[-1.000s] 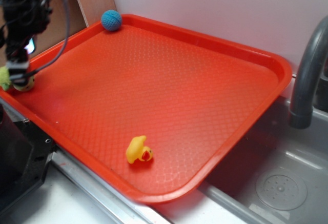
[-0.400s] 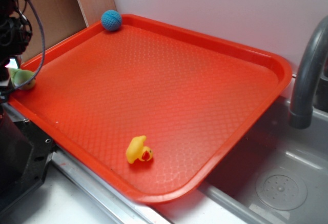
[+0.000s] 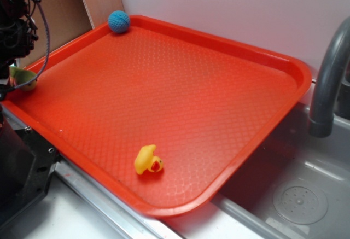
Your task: Grab the green animal.
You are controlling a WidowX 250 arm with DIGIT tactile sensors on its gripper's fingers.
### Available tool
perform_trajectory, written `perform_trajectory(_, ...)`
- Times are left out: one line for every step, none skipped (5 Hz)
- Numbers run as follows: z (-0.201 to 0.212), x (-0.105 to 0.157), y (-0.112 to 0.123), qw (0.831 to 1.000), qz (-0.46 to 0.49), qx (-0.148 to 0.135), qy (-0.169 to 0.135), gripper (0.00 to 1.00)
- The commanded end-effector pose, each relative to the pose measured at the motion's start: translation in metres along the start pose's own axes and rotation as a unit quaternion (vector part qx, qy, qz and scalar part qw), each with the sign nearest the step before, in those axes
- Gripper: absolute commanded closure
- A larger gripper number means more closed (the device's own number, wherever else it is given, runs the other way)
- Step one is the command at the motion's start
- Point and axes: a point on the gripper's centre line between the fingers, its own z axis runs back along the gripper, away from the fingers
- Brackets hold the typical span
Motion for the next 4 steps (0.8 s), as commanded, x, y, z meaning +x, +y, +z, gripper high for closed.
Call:
perform_trajectory(0.058, 0.019, -0.008, 0.996, 0.040, 0.019, -0.075, 1.00)
perform_trajectory(0.091, 0.028, -0.013, 0.994, 0.054, 0.001, -0.099, 1.00)
perform_trajectory(0.126, 0.047, -0.019, 0.986, 0.079, -0.056, -0.137, 1.00)
perform_trajectory(0.158, 0.059, -0.028, 0.965, 0.158, -0.070, -0.198, 1.00)
